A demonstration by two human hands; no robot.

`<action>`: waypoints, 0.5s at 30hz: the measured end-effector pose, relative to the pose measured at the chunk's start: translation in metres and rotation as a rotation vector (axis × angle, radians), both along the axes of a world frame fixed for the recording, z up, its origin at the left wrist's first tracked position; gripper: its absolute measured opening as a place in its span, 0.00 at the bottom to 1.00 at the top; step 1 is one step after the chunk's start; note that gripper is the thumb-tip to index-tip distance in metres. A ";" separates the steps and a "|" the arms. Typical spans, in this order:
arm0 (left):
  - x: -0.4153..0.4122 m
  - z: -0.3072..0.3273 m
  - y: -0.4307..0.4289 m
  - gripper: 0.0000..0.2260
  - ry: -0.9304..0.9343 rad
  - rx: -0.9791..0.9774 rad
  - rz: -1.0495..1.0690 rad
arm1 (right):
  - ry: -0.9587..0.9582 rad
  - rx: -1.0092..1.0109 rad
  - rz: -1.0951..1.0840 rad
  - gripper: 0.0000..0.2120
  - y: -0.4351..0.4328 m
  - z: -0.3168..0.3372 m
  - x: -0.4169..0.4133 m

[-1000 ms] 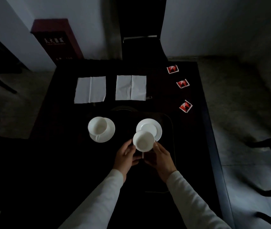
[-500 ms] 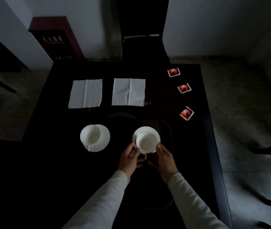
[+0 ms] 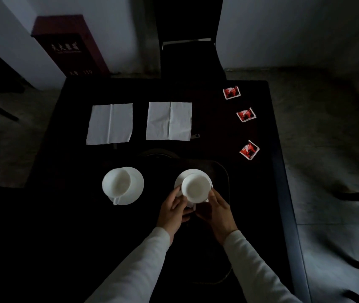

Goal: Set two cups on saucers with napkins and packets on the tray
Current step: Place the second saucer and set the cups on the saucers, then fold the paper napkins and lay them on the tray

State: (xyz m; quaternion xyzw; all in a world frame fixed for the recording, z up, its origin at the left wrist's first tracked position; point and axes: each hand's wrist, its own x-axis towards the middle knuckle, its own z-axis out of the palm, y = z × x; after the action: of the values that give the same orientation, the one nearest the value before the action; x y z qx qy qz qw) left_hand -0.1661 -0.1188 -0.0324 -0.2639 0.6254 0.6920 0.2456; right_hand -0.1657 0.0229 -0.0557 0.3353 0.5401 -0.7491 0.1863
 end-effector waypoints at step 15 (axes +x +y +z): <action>0.005 0.000 -0.008 0.19 -0.013 -0.065 -0.116 | 0.037 0.025 0.040 0.16 0.003 0.012 0.004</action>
State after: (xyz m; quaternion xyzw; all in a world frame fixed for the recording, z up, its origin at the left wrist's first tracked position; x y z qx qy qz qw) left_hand -0.1608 -0.1263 -0.0327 -0.2395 0.6601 0.6543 0.2806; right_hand -0.1614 0.0254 -0.0436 0.3129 0.5592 -0.7446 0.1872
